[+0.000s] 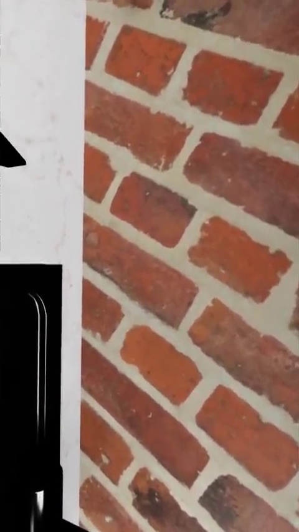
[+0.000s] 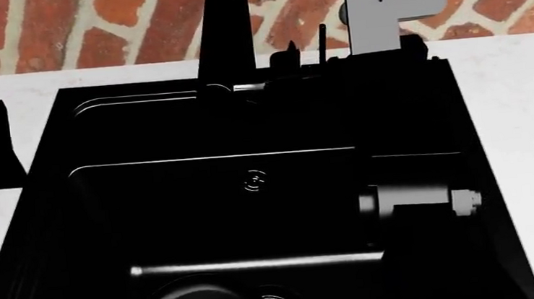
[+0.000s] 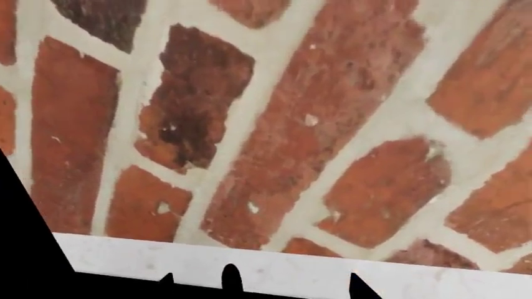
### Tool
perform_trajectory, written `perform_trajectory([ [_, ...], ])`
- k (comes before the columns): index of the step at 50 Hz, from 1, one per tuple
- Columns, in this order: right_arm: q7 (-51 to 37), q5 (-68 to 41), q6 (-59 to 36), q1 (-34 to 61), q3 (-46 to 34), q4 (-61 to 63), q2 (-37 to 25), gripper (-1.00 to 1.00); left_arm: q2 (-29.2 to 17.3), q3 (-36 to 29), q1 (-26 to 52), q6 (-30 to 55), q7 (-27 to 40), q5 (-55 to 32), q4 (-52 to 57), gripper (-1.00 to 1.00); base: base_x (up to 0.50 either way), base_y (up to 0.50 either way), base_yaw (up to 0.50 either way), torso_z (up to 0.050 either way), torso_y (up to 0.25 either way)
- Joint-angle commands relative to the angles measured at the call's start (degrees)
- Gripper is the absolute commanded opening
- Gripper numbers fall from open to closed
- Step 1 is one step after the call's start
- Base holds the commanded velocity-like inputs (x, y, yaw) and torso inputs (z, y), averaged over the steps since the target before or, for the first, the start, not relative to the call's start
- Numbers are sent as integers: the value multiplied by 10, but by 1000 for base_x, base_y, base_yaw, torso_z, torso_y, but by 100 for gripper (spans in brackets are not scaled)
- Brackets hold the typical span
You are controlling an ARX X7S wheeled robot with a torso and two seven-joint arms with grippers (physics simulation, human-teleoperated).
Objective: Pick the pan and sponge and place them into the sink. Then turn on the water.
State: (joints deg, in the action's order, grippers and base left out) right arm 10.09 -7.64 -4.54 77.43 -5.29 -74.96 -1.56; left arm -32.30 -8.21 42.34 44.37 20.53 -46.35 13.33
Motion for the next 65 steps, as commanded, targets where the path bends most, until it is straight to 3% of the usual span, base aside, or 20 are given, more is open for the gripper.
perform_trajectory([
  [1,-4,16,2,7,18,0,-1,100,0,6,-3,0,0,-8,-2,100,0,0,0,0,0],
  [29,-1,41,-5,7,40,0,4,100,-3,-17,-4,-15,-6,17,-4,100,0,0,0,0,-3],
  [65,-23,43,-2,11,58,1,-16,100,-5,9,-16,-13,1,-11,-7,100,0,0,0,0,-33],
])
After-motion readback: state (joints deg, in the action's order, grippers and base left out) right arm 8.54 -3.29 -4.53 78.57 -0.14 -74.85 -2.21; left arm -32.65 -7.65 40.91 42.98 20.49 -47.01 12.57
